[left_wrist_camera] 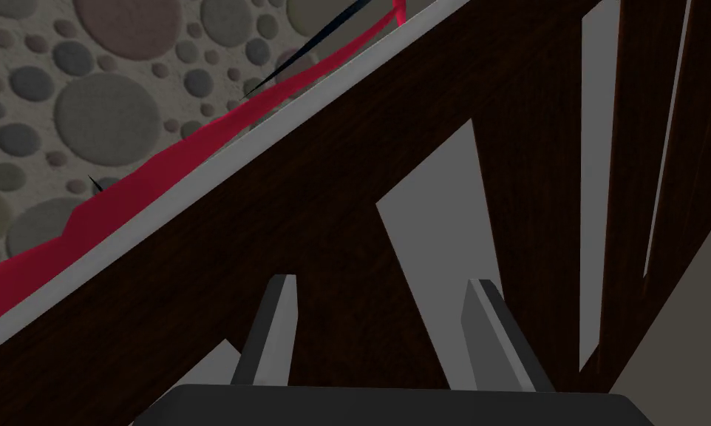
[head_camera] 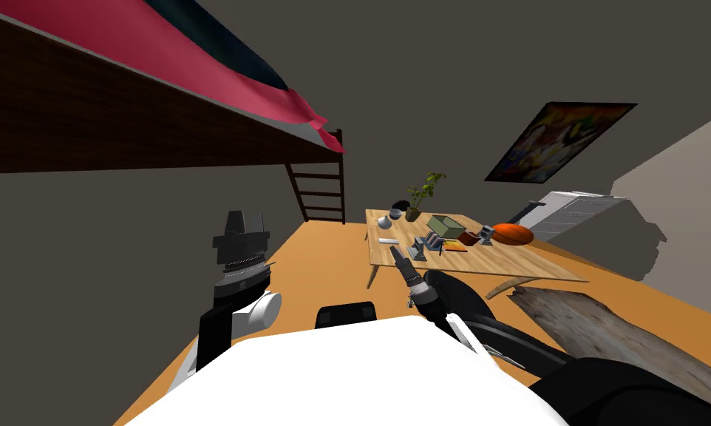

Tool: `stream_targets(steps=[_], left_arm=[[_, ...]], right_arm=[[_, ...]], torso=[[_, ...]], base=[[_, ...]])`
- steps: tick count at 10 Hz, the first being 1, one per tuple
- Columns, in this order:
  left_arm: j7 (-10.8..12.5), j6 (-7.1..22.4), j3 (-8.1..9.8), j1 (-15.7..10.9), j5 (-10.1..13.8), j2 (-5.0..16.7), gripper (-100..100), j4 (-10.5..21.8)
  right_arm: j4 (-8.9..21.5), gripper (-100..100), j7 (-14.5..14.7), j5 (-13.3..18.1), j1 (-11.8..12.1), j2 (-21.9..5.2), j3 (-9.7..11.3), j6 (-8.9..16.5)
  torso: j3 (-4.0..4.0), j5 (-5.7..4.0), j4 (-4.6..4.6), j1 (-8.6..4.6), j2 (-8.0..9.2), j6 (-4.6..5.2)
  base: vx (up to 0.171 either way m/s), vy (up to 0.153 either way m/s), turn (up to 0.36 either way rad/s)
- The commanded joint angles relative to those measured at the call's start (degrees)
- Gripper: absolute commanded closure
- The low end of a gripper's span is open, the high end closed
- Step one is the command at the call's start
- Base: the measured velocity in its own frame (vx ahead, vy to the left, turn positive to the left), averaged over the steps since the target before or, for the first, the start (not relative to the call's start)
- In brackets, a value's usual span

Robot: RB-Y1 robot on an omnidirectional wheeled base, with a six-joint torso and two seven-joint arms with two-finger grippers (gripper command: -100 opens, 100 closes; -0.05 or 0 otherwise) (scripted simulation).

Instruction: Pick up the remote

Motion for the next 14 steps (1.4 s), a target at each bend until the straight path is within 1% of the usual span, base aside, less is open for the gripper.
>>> stream_targets(steps=[1, 2, 3, 4, 5, 6, 7, 8, 9, 10, 11, 12, 13, 14], left_arm=[[0.0, 0.0, 0.0, 0.0, 0.0, 0.0, 0, 0.0], [0.0, 0.0, 0.0, 0.0, 0.0, 0.0, 0, 0.0], [0.0, 0.0, 0.01, 0.0, 0.0, 0.0, 0, 0.0], [0.0, 0.0, 0.0, 0.0, 0.0, 0.0, 0, 0.0], [0.0, 0.0, 0.01, 0.0, 0.0, 0.0, 0, 0.0], [0.0, 0.0, 0.01, 0.0, 0.0, 0.0, 0, 0.0], [0.0, 0.0, 0.01, 0.0, 0.0, 0.0, 0, 0.0], [0.0, 0.0, 0.01, 0.0, 0.0, 0.0, 0, 0.0], [0.0, 0.0, 0.01, 0.0, 0.0, 0.0, 0, 0.0], [0.0, 0.0, 0.01, 0.0, 0.0, 0.0, 0, 0.0], [0.0, 0.0, 0.02, 0.0, 0.0, 0.0, 0, 0.0], [0.0, 0.0, 0.01, 0.0, 0.0, 0.0, 0, 0.0], [0.0, 0.0, 0.02, 0.0, 0.0, 0.0, 0, 0.0], [0.0, 0.0, 0.02, 0.0, 0.0, 0.0, 0, 0.0]], right_arm=[[2.9, -100, 0.5, 2.9, 1.8, -2.9, 0.1, -0.1], [3.9, -100, 0.5, 4.2, 1.8, -3.2, 0.1, -0.1], [6.7, -100, 1.1, 6.3, 3.0, -5.2, 0.1, -0.3], [6.8, -100, 1.1, 6.9, 3.0, -5.3, 0.1, -0.3], [9.9, -100, 1.7, 9.1, 4.1, -7.4, 0.1, -0.6], [9.9, -100, 1.7, 9.7, 4.1, -7.4, 0.1, -0.6], [12.2, -100, 2.3, 12.0, 5.1, -9.6, 0.1, -0.9], [13.2, -100, 2.3, 12.5, 5.1, -9.6, 0.1, -0.9], [15.9, -100, 3.1, 14.8, 6.0, -11.8, 0.0, -1.2], [16.7, -100, 3.1, 15.3, 6.0, -11.8, 0.0, -1.2], [18.4, -100, 3.9, 17.2, 6.8, -13.9, -0.1, -1.6], [19.8, -100, 3.9, 18.1, 6.8, -13.9, -0.1, -1.6], [20.3, -100, 3.9, 18.1, 6.8, -13.9, -0.1, -1.6], [22.2, -100, 4.8, 20.6, 7.5, -16.0, -0.2, -2.1]], torso=[[0.0, 0.0, 0.0, 0.0, 0.0, 0.0], [-0.05, 0.01, -0.02, 0.04, -0.08, -0.02], [0.0, -0.01, -0.01, -0.14, 0.02, 0.03], [0.03, -0.03, 0.01, -0.14, 0.07, -0.01], [0.03, -0.03, 0.01, -0.23, 0.05, 0.03], [-0.02, -0.04, -0.01, -0.19, -0.03, 0.0], [-0.01, -0.05, 0.0, -0.29, 0.0, 0.03], [-0.03, -0.05, -0.01, -0.23, -0.06, 0.0], [-0.03, -0.05, -0.01, -0.32, -0.04, 0.03], [-0.05, -0.05, -0.02, -0.29, -0.09, 0.0], [-0.05, -0.07, -0.02, -0.41, -0.07, 0.04], [-0.06, -0.07, -0.02, -0.39, -0.1, 0.0], [-0.05, -0.08, -0.02, -0.48, -0.06, 0.03], [0.02, -0.12, 0.01, -0.61, 0.05, 0.05]], base=[[0.056, 0.208, 0.253], [0.022, 0.145, 0.07], [0.008, 0.159, 0.177], [0.027, 0.128, 0.077], [0.056, 0.144, 0.194], [0.041, 0.113, 0.076], [0.061, 0.136, 0.175], [0.056, 0.109, 0.084], [0.071, 0.122, 0.19], [0.067, 0.083, 0.089], [0.073, 0.094, 0.19], [0.064, 0.064, 0.144], [0.028, 0.021, -0.015], [0.061, 0.069, 0.188]])
